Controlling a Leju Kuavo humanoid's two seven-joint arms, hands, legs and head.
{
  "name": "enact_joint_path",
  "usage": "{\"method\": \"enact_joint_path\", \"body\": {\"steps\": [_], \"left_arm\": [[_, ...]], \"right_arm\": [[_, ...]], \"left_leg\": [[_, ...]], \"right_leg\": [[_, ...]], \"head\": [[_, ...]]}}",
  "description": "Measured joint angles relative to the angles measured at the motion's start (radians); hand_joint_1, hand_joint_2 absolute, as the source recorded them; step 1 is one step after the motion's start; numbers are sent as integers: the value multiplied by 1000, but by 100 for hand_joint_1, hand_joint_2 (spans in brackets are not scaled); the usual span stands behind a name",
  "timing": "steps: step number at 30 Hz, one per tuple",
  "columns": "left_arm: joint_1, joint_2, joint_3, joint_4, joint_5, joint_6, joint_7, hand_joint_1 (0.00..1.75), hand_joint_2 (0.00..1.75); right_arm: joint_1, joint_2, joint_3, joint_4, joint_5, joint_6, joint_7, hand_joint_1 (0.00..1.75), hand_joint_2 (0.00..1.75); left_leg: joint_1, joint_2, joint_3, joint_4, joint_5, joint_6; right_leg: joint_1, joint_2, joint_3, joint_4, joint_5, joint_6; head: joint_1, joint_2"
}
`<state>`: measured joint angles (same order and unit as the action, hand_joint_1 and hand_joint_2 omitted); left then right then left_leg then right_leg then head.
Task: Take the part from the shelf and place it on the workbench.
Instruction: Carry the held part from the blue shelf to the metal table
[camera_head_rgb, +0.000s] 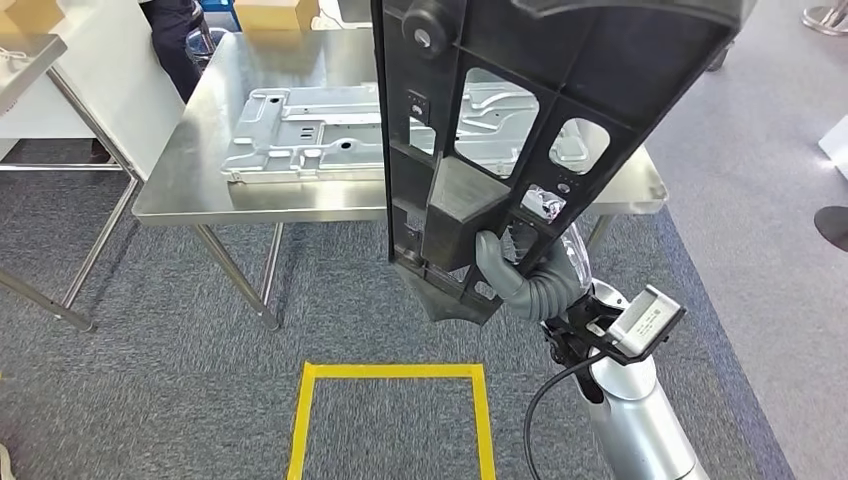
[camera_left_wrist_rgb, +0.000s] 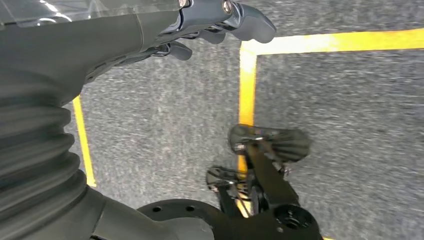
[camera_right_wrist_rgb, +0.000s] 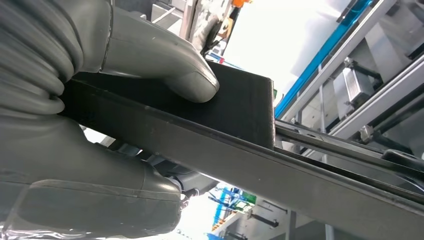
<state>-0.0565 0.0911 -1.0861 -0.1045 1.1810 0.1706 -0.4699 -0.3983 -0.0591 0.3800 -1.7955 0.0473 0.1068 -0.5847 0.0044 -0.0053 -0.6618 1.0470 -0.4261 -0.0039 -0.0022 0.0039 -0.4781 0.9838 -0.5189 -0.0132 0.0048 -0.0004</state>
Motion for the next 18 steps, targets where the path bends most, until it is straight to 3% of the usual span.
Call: {"method": "enact_joint_path", "body": {"steps": [1, 2, 4, 5, 7, 9, 10, 11, 12, 15, 16, 17, 18], "left_arm": [[1, 1, 0, 0, 0, 0, 0, 0, 175], [1, 1, 0, 0, 0, 0, 0, 0, 175], [-1, 1, 1, 0, 0, 0, 0, 0, 175], [-2, 1, 1, 0, 0, 0, -1, 0, 175], [-4, 1, 2, 0, 0, 0, -1, 0, 175], [-4, 1, 4, 0, 0, 0, -2, 0, 175], [-3, 1, 5, 0, 0, 0, -2, 0, 175], [-2, 1, 6, 0, 0, 0, -2, 0, 175], [-2, 0, 6, 0, 0, 1, -2, 0, 175], [-4, -1, 7, 0, 0, 0, -3, 0, 175], [-5, -1, 7, 0, 0, 0, -3, 0, 175], [-6, -1, 8, 0, 0, 0, -3, 0, 175], [-6, -1, 8, 0, 0, 0, -4, 0, 175]], "right_arm": [[0, 0, 0, 1, -1, 0, 2, 175, 175], [-1, 0, 1, 2, -1, 0, 4, 175, 175], [-3, 0, 1, 2, -2, -1, 8, 175, 175], [-5, 0, 1, 2, -2, -1, 8, 175, 175], [-7, 0, 1, 3, -3, -5, 9, 175, 175], [-8, 0, 1, 6, -4, -13, 9, 175, 175], [-7, 0, 1, 8, -4, -17, 9, 175, 175], [-7, 0, 1, 11, -4, -20, 9, 175, 175], [-7, 0, 1, 13, -4, -22, 8, 175, 175], [-9, 0, 1, 15, -5, -30, 7, 175, 175], [-10, 0, 1, 16, -6, -32, 7, 175, 175], [-11, -1, 0, 16, -6, -34, 7, 175, 175], [-13, -1, 0, 16, -6, -35, 7, 175, 175]], "left_leg": [[-3, -1, 7, -28, 32, 6], [-6, -1, 12, -37, 41, 12], [-5, -3, 30, -44, 35, 22], [-3, -3, 41, -48, 31, 28], [-2, -4, 58, -52, 20, 35], [-2, -4, 73, -52, 2, 38], [-3, -5, 83, -52, -8, 38], [-3, -6, 96, -52, -18, 38], [-3, -7, 111, -52, -29, 37], [-5, -10, 152, -50, -66, 28], [-6, -11, 159, -52, -76, 22], [-7, -12, 164, -49, -80, 15], [-7, -13, 169, -48, -82, 8]], "right_leg": [[1, 1, 10, 0, -8, 6], [1, 2, 16, 3, -11, 14], [-1, 2, 15, 26, -4, 26], [-2, 2, -4, 61, 2, 32], [-5, 1, -75, 169, -13, 40], [-6, 1, -166, 276, -70, 46], [-6, 1, -198, 297, -95, 47], [-6, 1, -214, 289, -104, 47], [-6, 1, -216, 251, -86, 45], [2, 1, -184, 69, 76, 29], [5, 1, -177, 35, 114, 22], [8, 1, -174, 20, 129, 15], [7, 2, -167, 17, 122, 7]], "head": [[0, 0], [0, 0], [-1, 0], [0, 0], [2, 0], [3, 0], [3, 0], [3, 0], [3, 0], [3, 0], [3, 0], [3, 0], [2, 0]]}}
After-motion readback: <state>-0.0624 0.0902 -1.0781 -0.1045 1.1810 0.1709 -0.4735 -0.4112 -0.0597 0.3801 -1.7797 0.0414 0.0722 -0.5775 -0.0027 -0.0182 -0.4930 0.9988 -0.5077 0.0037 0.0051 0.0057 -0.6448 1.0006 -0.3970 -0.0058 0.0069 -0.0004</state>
